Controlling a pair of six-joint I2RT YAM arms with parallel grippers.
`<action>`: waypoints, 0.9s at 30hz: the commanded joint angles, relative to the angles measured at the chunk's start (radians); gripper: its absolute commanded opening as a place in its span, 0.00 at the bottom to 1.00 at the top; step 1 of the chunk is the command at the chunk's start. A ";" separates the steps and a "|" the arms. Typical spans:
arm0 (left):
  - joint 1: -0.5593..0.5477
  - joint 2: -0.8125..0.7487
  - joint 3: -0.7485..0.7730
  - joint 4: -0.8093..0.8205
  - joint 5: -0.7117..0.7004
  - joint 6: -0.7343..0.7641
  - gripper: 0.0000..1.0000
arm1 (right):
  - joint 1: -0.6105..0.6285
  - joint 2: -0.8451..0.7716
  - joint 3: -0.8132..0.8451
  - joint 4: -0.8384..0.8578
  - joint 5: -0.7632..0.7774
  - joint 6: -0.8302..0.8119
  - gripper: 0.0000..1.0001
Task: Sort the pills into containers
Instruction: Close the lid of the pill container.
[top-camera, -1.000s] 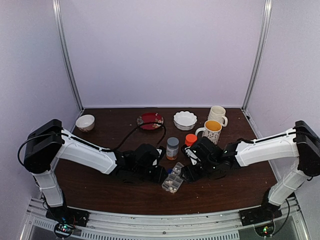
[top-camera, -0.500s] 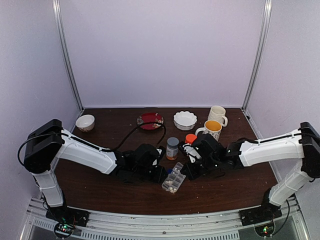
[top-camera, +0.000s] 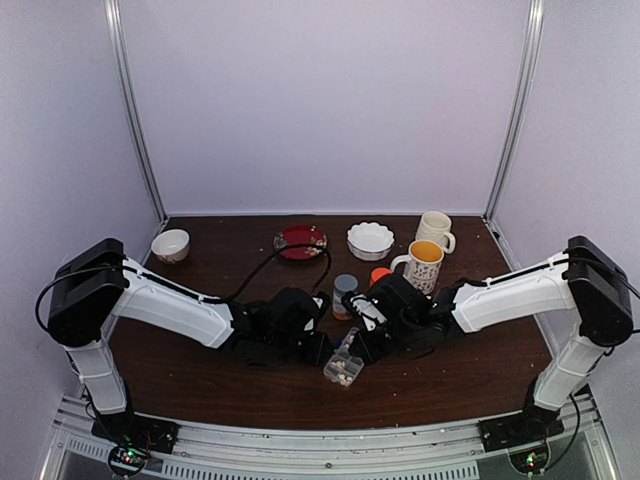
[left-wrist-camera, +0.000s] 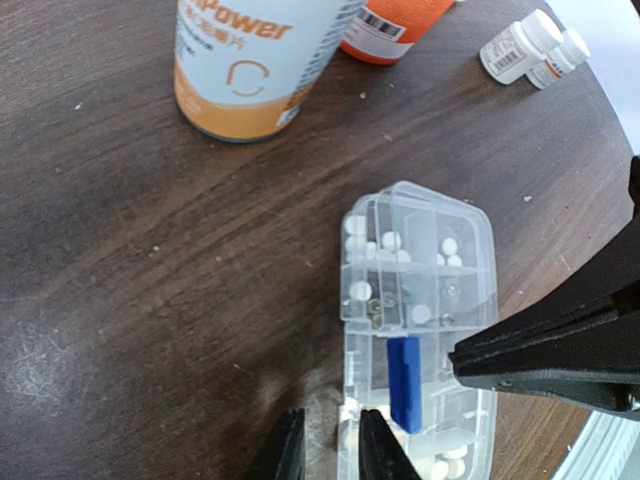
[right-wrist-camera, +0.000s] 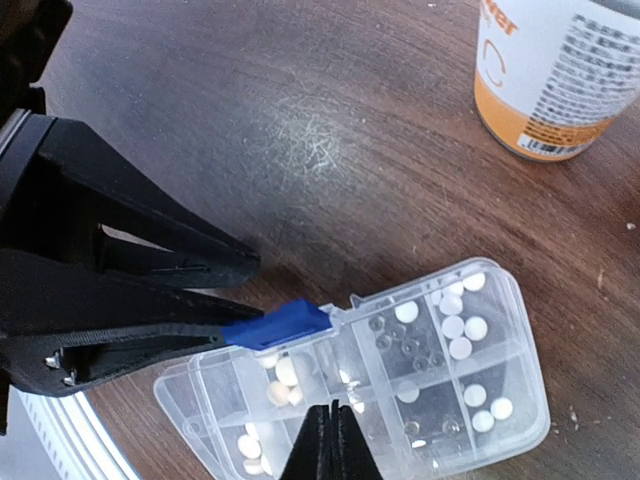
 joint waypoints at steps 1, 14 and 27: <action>-0.002 -0.017 0.008 0.006 -0.015 0.006 0.21 | 0.007 0.047 0.032 0.017 -0.011 -0.004 0.00; 0.020 -0.110 -0.083 0.082 -0.007 0.014 0.22 | 0.007 0.083 0.036 -0.025 0.011 -0.002 0.00; 0.020 -0.023 -0.023 0.122 0.106 0.051 0.44 | 0.007 0.071 0.031 -0.042 0.027 0.004 0.00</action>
